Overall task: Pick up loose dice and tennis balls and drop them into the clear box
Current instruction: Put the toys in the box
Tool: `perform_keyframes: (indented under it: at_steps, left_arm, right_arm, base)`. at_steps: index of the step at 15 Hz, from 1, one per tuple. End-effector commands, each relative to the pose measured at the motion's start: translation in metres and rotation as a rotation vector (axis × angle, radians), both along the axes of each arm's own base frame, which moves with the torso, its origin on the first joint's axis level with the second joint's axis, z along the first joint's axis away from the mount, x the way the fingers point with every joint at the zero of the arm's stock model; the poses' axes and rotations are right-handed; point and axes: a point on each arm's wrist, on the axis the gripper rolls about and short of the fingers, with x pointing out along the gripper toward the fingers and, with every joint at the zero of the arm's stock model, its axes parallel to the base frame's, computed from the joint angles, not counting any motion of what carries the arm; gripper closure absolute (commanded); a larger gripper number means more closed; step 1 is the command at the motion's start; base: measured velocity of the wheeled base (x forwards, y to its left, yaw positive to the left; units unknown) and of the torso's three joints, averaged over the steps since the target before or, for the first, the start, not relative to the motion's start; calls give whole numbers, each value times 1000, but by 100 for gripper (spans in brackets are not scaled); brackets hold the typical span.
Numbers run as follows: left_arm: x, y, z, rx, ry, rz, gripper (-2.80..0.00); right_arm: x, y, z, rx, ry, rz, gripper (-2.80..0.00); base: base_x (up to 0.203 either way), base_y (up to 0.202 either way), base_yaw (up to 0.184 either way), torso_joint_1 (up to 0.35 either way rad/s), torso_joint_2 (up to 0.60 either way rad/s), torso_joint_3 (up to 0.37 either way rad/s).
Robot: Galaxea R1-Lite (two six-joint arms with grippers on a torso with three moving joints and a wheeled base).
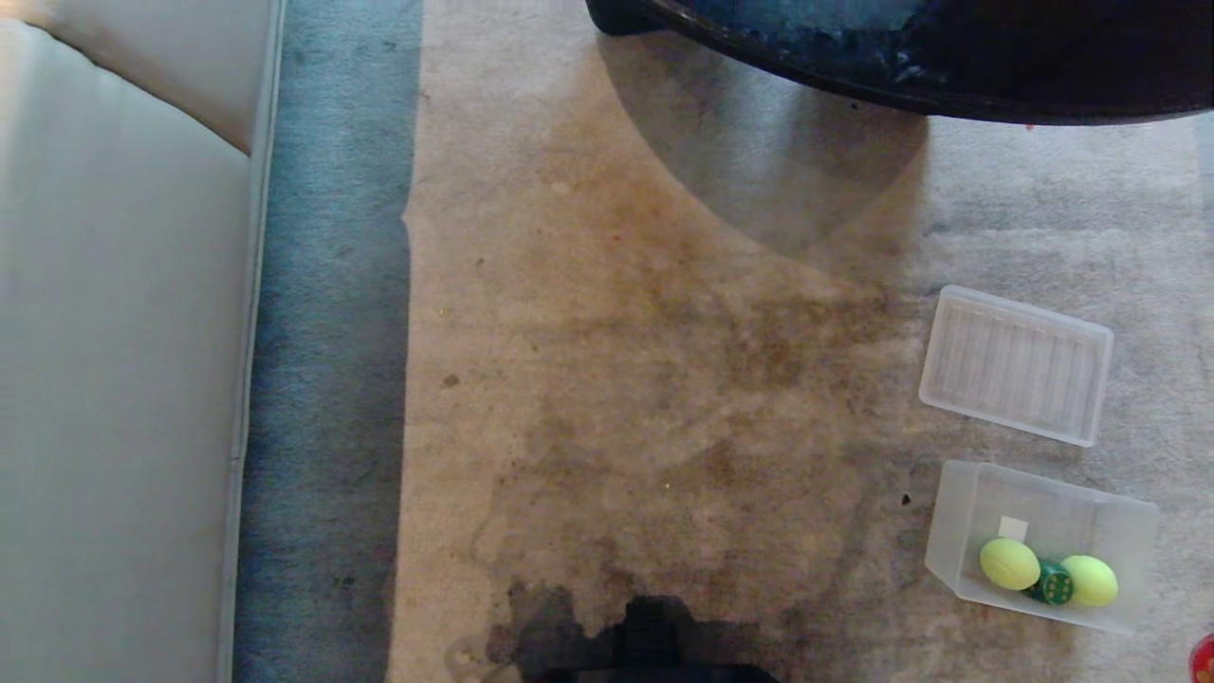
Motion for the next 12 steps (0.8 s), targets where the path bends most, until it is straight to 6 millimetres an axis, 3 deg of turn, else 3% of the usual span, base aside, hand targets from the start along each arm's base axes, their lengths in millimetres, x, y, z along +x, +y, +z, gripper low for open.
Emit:
perform_keyframes:
  at_steps: [1, 12]
  left_arm:
    - [0, 0, 0, 0, 0, 1, 0]
    - [0, 0, 0, 0, 0, 1, 0]
  right_arm:
    - [0, 0, -1, -2, 4, 0, 0]
    - [0, 0, -1, -2, 4, -1, 0]
  base:
    - [0, 0, 0, 0, 2, 208]
    - [0, 0, 0, 3, 1, 203]
